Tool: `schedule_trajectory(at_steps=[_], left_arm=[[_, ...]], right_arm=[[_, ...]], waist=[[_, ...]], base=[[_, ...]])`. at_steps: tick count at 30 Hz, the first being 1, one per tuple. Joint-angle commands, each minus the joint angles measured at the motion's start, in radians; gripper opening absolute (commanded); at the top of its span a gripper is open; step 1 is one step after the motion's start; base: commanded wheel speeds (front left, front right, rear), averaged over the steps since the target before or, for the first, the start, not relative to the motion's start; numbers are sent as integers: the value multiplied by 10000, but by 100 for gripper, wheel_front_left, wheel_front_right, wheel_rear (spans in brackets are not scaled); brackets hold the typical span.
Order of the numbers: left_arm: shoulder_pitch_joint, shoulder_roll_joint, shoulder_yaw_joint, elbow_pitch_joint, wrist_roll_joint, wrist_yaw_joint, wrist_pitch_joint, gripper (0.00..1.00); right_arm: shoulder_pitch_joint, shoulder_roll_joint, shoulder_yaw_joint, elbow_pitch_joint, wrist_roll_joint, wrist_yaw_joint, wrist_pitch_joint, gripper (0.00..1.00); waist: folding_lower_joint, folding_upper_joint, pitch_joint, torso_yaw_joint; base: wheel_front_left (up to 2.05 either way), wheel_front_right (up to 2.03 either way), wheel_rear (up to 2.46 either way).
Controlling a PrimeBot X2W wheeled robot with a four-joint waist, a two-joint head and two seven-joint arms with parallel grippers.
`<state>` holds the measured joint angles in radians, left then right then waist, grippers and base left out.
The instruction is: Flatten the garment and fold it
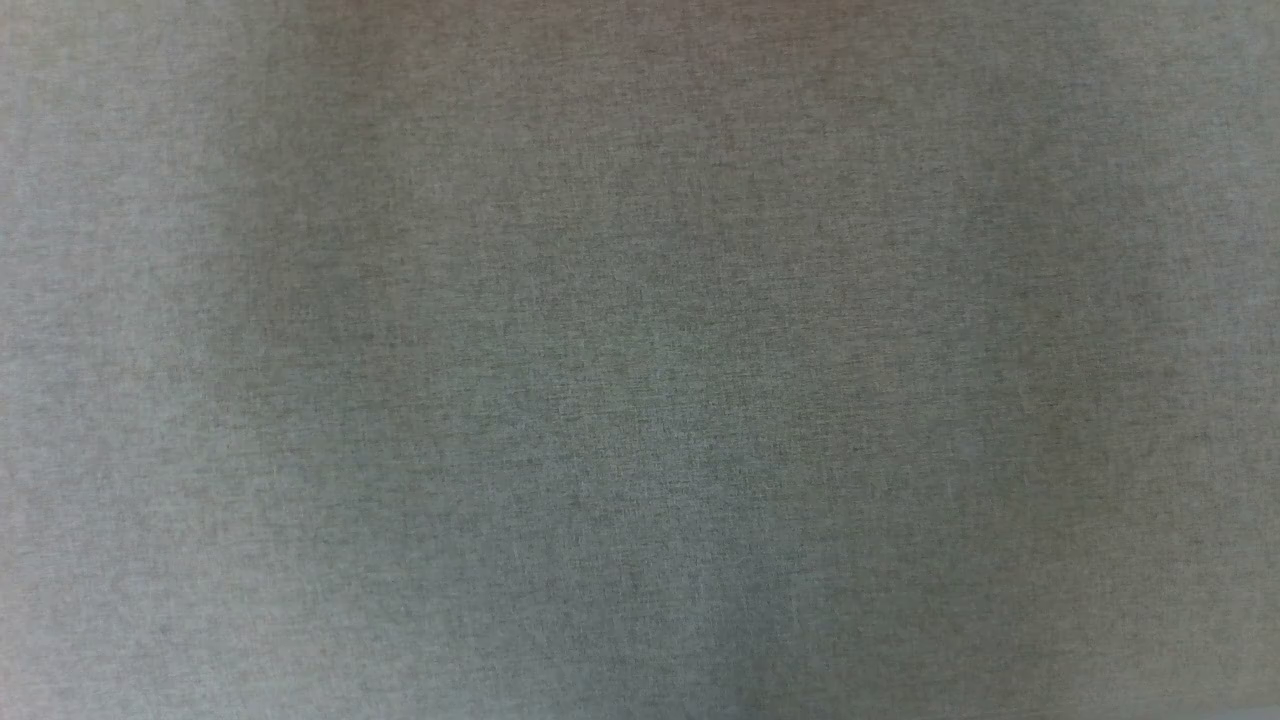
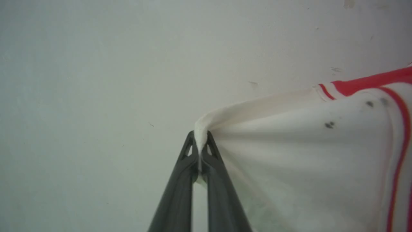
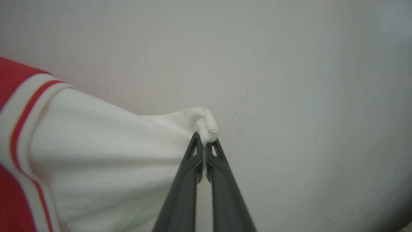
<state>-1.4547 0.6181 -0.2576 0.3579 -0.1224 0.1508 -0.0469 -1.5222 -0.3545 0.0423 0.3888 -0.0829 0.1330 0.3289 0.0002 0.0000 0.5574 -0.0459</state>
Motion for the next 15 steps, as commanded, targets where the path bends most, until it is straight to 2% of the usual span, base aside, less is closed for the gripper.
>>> schedule_trajectory(at_steps=[1,4,7,11,12,15], left_arm=[[-95,-47,94,134,-78,95,-171,0],[29,-124,81,555,-230,8,-513,0],[587,-248,-82,1070,-435,-230,-621,0],[2213,-485,-514,1770,-911,-854,-332,0],[2213,-485,-514,1770,-911,-854,-332,0],[3447,-705,-712,2038,-1444,-1308,218,0]], right_arm=[[-185,63,-107,131,-78,-23,-235,0],[-363,273,-359,591,-100,-23,-885,0],[119,426,-193,1041,-85,-23,-1135,0],[1943,580,477,1609,579,-23,-1369,0],[1943,580,477,1609,579,-23,-1369,0],[3248,614,949,1798,1253,-23,-1534,0]], waist=[[-2,0,-28,34],[-2,0,-99,91],[-2,0,-284,171],[-2,0,-729,262],[-2,0,-729,262],[-2,0,-1083,294]], base=[[0,0,0],[0,0,0],[0,0,0],[0,0,0],[0,0,0],[0,0,0]])
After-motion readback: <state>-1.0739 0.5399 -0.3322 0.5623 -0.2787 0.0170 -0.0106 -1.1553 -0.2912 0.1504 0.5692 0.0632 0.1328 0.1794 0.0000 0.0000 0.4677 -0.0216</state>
